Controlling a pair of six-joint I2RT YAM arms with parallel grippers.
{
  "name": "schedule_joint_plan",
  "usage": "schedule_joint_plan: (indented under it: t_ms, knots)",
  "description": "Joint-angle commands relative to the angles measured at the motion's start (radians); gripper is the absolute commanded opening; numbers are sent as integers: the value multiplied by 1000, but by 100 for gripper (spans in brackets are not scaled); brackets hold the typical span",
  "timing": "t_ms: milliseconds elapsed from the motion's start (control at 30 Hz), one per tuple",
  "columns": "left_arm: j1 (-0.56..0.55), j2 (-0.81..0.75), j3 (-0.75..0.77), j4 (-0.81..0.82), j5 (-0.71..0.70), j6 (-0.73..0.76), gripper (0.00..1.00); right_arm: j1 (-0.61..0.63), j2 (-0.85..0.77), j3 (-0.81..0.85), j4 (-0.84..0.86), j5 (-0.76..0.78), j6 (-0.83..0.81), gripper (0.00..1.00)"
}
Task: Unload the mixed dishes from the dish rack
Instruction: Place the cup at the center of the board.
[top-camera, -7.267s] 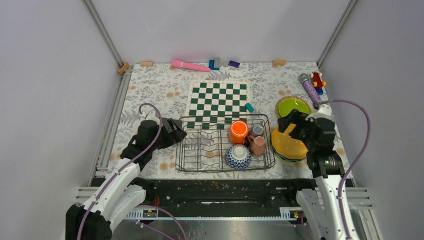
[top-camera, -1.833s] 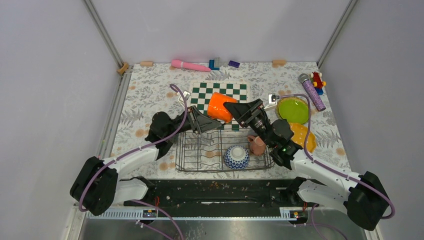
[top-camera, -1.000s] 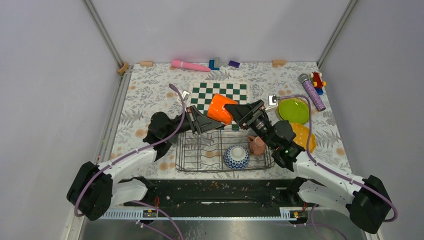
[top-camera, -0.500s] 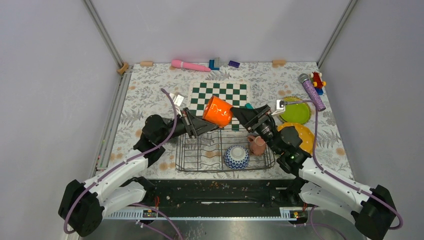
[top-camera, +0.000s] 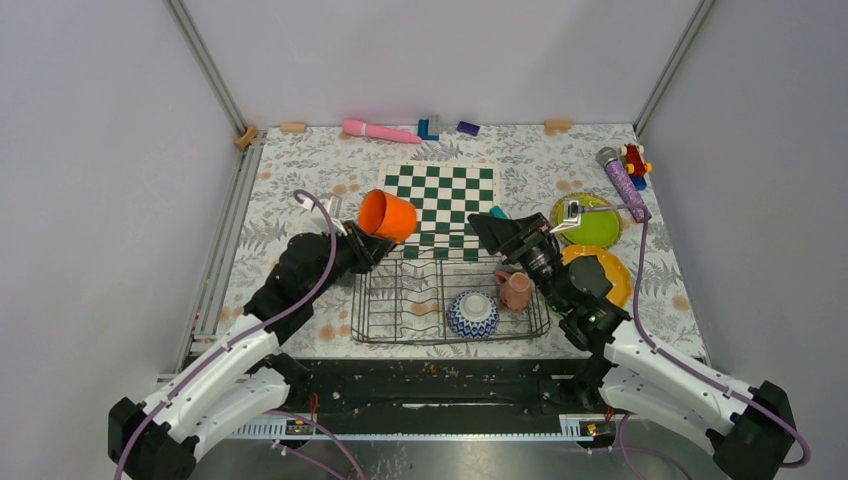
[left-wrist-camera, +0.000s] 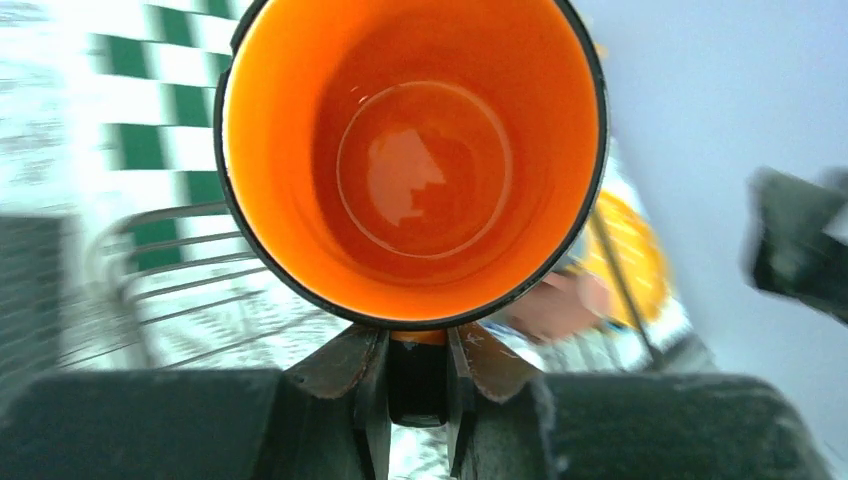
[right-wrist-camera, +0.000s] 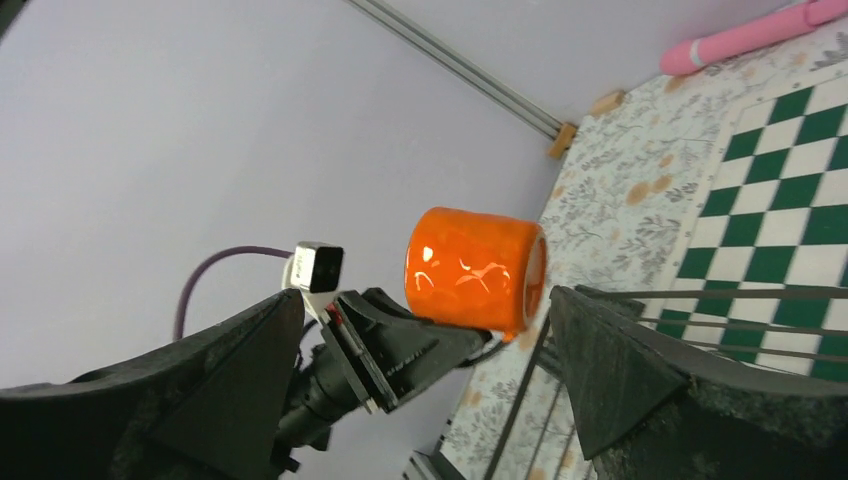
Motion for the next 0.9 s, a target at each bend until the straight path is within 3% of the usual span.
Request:
schedule_joint_plan:
  t_ms: [0, 167, 333, 467, 867]
  knots:
    - [5, -24, 148, -212, -519, 69, 0, -6, -44, 48, -109, 30, -134, 100]
    - [52, 58, 208, -338, -764, 29, 0, -5, -75, 73, -235, 71, -223, 100]
    - [242, 157, 210, -385, -791, -64, 0, -6, -95, 74, -309, 93, -282, 100]
    - [344, 196, 157, -312, -836, -108, 0, -6, -114, 77, -357, 132, -319, 99]
    - [519, 420, 153, -182, -642, -131, 0, -5, -102, 79, -379, 191, -382, 100]
